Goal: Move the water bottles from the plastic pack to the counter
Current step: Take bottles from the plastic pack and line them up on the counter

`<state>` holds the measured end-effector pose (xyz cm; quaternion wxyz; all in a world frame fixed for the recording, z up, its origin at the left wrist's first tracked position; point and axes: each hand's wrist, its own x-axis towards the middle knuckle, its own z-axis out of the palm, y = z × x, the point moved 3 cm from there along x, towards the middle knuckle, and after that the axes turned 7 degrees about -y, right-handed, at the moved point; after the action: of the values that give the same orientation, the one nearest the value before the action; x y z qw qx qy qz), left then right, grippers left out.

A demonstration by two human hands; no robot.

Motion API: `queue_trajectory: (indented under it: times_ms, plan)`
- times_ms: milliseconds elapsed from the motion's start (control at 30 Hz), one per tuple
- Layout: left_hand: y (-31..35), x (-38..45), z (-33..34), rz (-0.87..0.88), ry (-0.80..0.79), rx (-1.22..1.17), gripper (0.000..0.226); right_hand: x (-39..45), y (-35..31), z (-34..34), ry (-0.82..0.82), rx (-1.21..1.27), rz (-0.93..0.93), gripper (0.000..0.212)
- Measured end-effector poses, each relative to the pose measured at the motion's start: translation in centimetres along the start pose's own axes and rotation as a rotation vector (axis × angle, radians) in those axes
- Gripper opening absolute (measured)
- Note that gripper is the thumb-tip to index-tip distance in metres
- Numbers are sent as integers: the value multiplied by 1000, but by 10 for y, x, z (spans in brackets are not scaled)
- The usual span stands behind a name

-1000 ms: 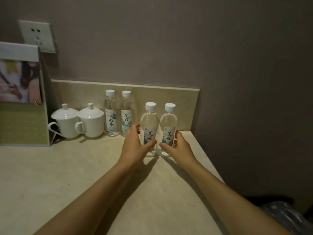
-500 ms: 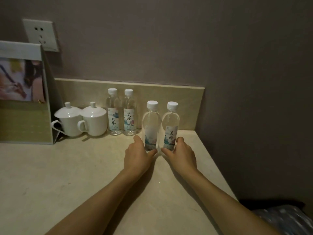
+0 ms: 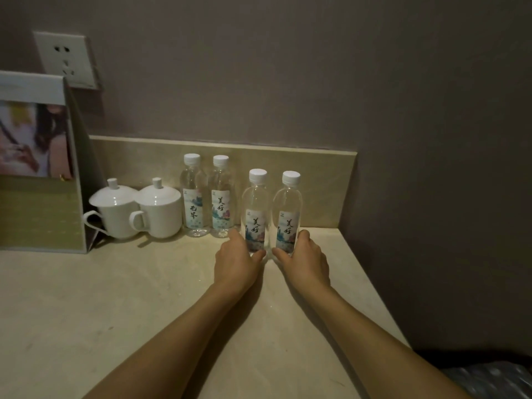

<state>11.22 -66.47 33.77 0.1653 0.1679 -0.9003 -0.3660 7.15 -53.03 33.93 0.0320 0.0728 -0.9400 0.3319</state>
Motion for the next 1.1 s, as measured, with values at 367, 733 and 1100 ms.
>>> queue_trajectory:
  times_ms: [367, 733, 1100]
  plan:
    - [-4, 29, 4, -40, 44, -16, 54, 33, -9, 9, -2, -53, 8, 49]
    - [-3, 41, 7, -25, 73, -18, 61, 47, -14, 14, -1, -54, -6, 47]
    - [-4, 48, 8, 15, 134, -5, 57, 60, -16, 20, -2, -70, -21, 48]
